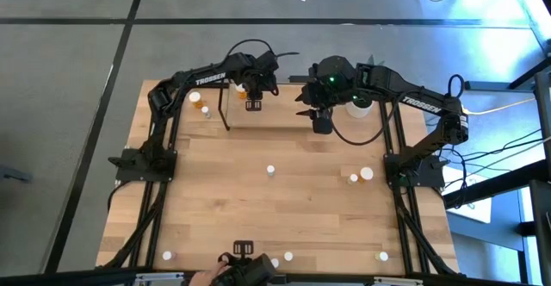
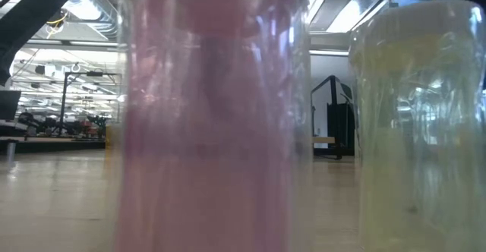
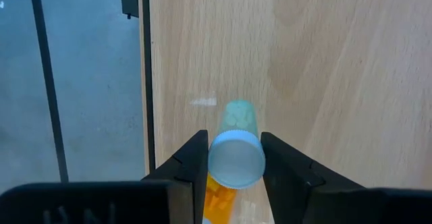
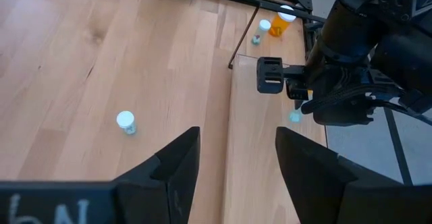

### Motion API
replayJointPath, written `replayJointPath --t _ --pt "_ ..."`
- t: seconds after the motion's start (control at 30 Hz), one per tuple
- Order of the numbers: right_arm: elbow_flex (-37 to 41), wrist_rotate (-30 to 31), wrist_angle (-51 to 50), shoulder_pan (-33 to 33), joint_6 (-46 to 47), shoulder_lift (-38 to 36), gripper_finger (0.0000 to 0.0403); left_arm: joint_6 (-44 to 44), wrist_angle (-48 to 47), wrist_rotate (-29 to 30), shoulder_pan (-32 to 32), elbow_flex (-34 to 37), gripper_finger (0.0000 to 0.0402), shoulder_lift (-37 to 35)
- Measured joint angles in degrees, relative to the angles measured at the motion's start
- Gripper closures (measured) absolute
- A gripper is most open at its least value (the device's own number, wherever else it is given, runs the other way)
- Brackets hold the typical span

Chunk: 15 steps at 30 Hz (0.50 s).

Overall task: Pick and place medicine bottles onto shelf by color
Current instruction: Put the bottom right blue pill bottle on the shelf

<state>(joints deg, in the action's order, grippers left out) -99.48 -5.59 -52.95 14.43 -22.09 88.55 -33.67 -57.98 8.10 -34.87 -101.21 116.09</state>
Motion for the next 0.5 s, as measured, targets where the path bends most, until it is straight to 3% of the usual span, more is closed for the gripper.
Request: replayJointPath --t 0.5 --pt "0.0 0.0 0.0 0.0 0.0 0.0 0.0208 -0.1 0.1 -0.1 0.4 -0.1 0.0298 1.6"
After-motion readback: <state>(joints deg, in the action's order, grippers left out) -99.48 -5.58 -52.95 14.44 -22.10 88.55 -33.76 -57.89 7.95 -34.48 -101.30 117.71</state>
